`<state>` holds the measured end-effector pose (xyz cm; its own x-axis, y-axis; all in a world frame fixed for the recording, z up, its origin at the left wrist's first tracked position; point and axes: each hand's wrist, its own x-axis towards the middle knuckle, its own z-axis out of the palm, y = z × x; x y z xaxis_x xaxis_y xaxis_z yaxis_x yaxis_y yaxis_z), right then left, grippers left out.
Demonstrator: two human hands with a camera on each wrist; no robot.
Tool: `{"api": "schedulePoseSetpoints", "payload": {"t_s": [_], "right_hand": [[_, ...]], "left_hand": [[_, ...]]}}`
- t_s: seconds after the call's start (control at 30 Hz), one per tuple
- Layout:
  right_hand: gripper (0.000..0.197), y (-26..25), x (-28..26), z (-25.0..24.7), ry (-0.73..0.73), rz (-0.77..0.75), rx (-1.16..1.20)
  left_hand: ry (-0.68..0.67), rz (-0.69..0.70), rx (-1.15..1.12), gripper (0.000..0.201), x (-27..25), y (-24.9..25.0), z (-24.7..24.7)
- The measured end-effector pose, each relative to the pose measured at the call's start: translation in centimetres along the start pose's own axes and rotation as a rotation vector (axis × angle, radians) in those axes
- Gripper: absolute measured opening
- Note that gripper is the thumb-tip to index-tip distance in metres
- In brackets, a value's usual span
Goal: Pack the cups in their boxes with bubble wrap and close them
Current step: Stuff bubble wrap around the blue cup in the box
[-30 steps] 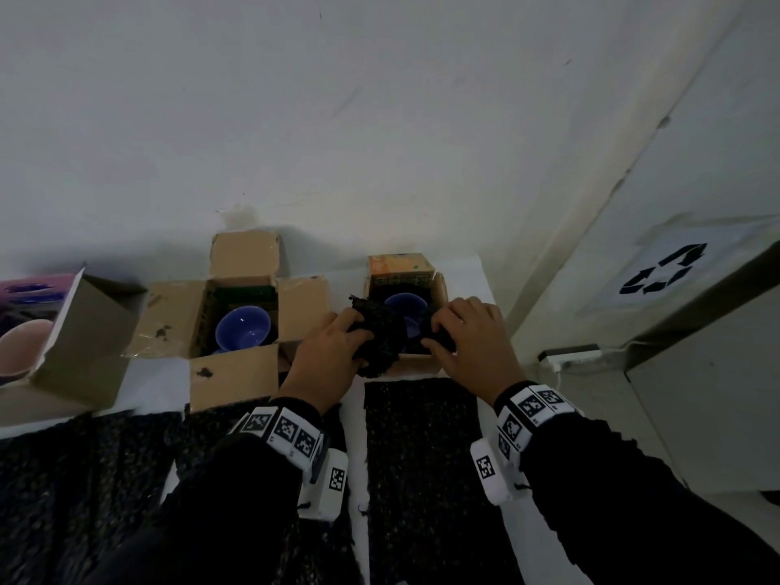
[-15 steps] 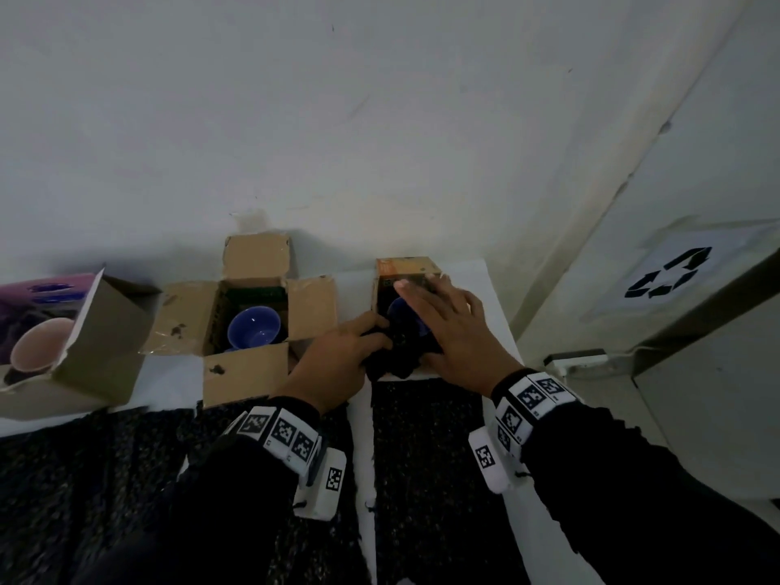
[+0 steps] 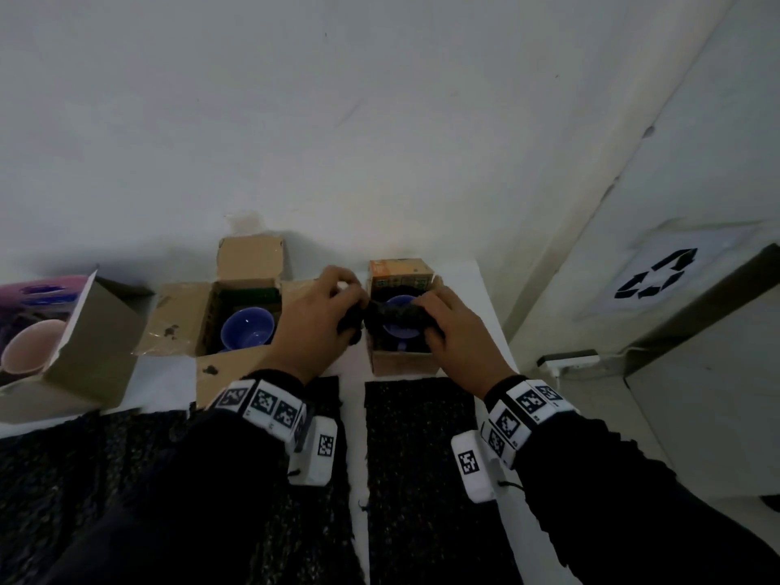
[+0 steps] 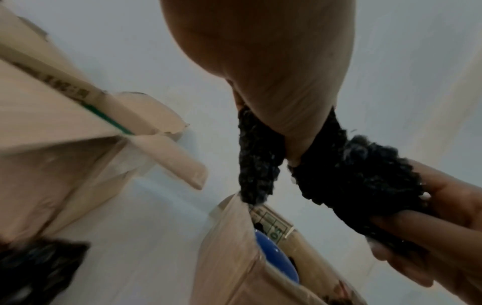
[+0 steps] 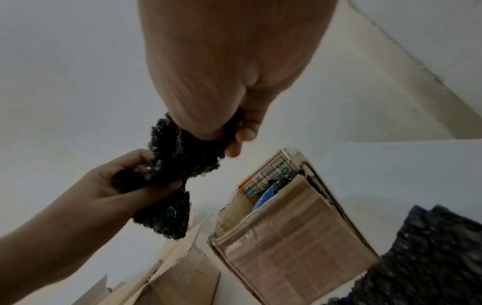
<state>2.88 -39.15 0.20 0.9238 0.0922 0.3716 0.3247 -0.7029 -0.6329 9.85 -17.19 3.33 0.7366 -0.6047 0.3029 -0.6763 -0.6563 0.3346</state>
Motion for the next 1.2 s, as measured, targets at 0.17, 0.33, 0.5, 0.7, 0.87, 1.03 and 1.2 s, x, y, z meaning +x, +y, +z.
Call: {"api": "schedulePoseSetpoints", "payload": {"t_s": [0.17, 0.33, 0.5, 0.7, 0.87, 1.03, 1.2], "right_hand": [[0.026, 0.8, 0.5, 0.6, 0.054, 0.03, -0.21], [0.032, 2.0, -0.5, 1.7, -0.213, 0.087, -0.131], [0.027, 2.2, 0.1, 2.1, -0.38, 0.09, -0.201], [0.039, 1.2, 3.6, 1.2, -0.702, 0.16, -0.398], [0.013, 1.4, 5.2, 1.0, -0.699, 0.177, -0.487], [0.025, 1.6, 4.2, 2.5, -0.612, 0.084, -0.701], [0.027, 2.4, 3.5, 3.0, -0.547, 0.078, -0.538]], "left_hand": [[-0.03, 0.032, 0.139, 0.013, 3.1, 0.0, 1.1], [-0.328, 0.142, 0.099, 0.027, 2.4, -0.1, 3.0], [-0.399, 0.217, 0.362, 0.024, 1.5, -0.9, 3.8], [-0.448, 0.134, 0.441, 0.025, 3.7, 0.3, 3.3], [-0.402, -0.097, 0.304, 0.028, 3.9, 0.9, 3.3], [-0.424, 0.141, 0.454, 0.019, 2.7, 1.1, 4.1], [-0.372, 0.259, 0.398, 0.041, 0.0, 0.1, 5.3]]}}
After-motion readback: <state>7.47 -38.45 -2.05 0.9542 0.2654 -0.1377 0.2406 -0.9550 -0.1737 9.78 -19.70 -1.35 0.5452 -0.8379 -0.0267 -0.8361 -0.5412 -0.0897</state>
